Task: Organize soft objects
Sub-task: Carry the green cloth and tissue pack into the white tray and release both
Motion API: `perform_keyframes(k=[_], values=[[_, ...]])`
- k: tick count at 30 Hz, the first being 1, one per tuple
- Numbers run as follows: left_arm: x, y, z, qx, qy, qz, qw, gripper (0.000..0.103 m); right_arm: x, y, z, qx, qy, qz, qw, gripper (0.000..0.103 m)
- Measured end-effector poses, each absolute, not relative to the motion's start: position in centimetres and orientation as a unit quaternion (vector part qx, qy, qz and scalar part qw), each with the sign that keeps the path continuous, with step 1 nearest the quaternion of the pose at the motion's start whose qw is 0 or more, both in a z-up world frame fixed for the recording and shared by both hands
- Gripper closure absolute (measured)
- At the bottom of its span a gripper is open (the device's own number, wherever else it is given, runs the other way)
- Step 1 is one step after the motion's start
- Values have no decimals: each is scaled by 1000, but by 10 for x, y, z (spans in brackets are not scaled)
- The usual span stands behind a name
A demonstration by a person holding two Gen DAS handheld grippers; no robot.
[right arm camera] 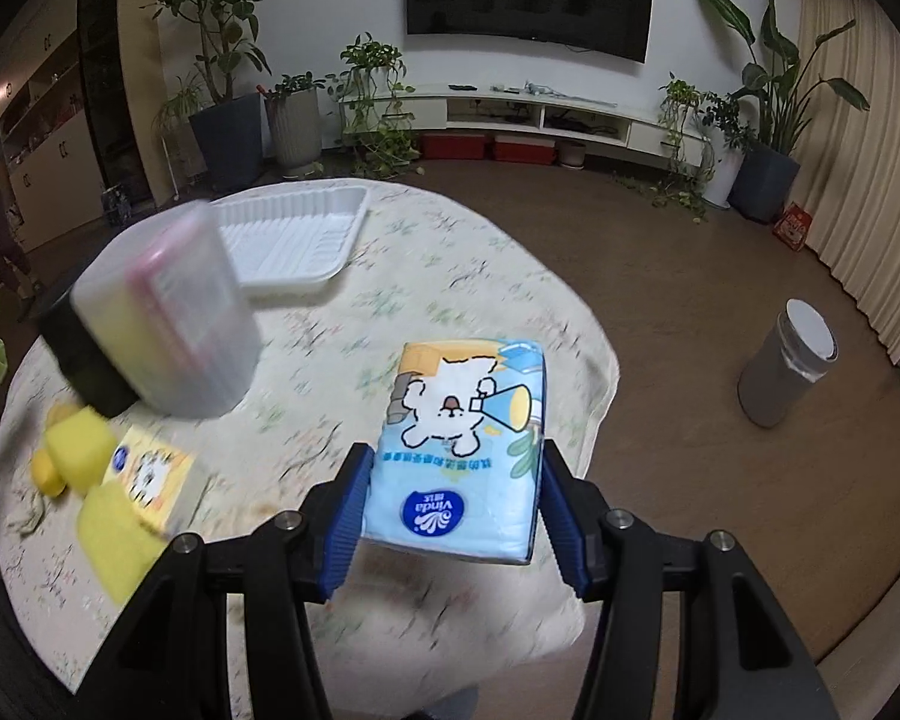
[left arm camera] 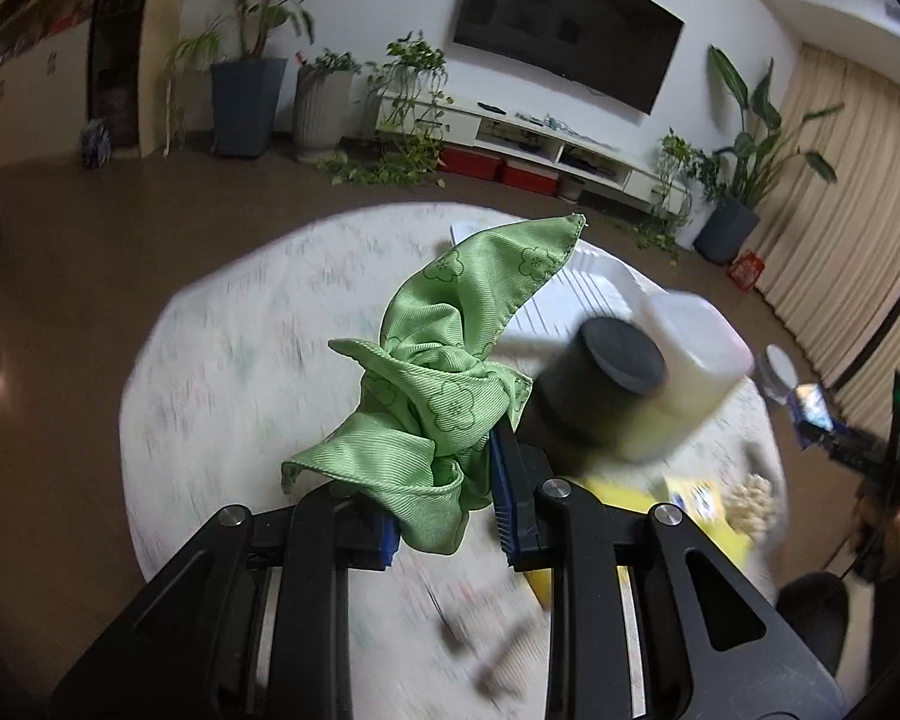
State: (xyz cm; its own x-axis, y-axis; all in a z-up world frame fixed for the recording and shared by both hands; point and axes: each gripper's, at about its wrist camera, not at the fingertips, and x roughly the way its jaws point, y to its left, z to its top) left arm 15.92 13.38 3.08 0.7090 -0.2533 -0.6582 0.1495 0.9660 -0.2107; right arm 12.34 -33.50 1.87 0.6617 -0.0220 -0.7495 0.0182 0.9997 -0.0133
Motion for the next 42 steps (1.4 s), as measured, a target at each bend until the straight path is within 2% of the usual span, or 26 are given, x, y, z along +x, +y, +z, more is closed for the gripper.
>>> perform_keyframes(k=[6,14,21,28,30,32,33,35,38,39,42], values=[[249,109,40,-14,380,-149,913,81,204,-344,29,-11,415,19,909,46],[361,57,22,55,415,-200,886,80,321,-298,45,-58,404,107,906,46],[401,12,-4,114,445,-237,856,80,391,-251,25,-107,422,189,880,46],[413,2,-32,116,474,-234,841,77,416,-220,-6,-135,449,227,854,46],[413,1,-33,111,474,-234,841,71,418,-214,-14,-140,455,233,848,46],[414,1,-33,107,474,-236,842,58,421,-209,-21,-142,462,237,843,45],[412,3,-36,108,474,-233,842,48,423,-208,-23,-142,463,237,842,44],[411,4,-37,106,475,-235,842,45,425,-207,-27,-138,469,234,841,43],[409,5,-35,97,469,-241,844,30,427,-210,-32,-138,475,232,838,37],[408,6,-33,93,465,-241,847,28,427,-211,-33,-140,475,230,838,32],[406,15,-23,77,453,-241,855,24,422,-217,-28,-131,467,227,844,28]])
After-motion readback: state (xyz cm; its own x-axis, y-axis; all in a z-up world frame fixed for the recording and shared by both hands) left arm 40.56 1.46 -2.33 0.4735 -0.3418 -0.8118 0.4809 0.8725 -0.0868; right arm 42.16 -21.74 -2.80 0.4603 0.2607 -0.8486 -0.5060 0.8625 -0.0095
